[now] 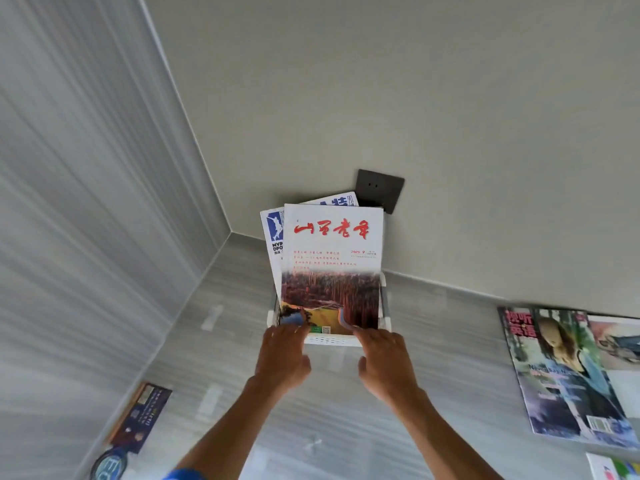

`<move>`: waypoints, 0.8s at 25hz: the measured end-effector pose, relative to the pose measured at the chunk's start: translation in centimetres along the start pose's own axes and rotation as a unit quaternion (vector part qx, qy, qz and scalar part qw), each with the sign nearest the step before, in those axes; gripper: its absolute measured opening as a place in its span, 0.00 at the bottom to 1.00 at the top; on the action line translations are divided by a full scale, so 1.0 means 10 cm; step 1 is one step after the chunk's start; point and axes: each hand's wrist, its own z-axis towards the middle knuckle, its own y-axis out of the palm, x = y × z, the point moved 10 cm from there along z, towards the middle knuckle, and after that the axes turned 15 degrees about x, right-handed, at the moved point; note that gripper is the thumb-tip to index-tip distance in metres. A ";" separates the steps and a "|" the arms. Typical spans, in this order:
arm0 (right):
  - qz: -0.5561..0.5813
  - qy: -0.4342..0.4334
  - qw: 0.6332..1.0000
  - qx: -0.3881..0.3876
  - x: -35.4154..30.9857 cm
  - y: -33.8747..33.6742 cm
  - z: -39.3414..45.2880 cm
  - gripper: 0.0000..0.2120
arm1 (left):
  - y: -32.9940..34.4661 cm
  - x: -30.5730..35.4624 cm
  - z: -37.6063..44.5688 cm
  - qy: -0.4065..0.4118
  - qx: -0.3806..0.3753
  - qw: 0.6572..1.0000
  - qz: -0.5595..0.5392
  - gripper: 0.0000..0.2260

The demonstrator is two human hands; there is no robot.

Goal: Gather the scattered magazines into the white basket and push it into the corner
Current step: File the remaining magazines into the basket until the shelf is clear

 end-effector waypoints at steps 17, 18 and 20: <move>0.224 0.218 0.946 0.086 0.91 -0.80 -1.72 0.11 | -0.44 0.35 -1.44 -0.207 0.089 0.923 -0.312 0.07; 0.273 0.273 0.911 0.142 1.12 -0.92 -1.61 0.07 | -0.52 0.15 -1.28 -0.280 0.141 0.882 -0.352 0.11; 0.376 0.372 0.840 0.123 1.36 -0.85 -1.37 0.23 | -0.47 0.02 -0.91 -0.386 0.127 0.804 -0.435 0.19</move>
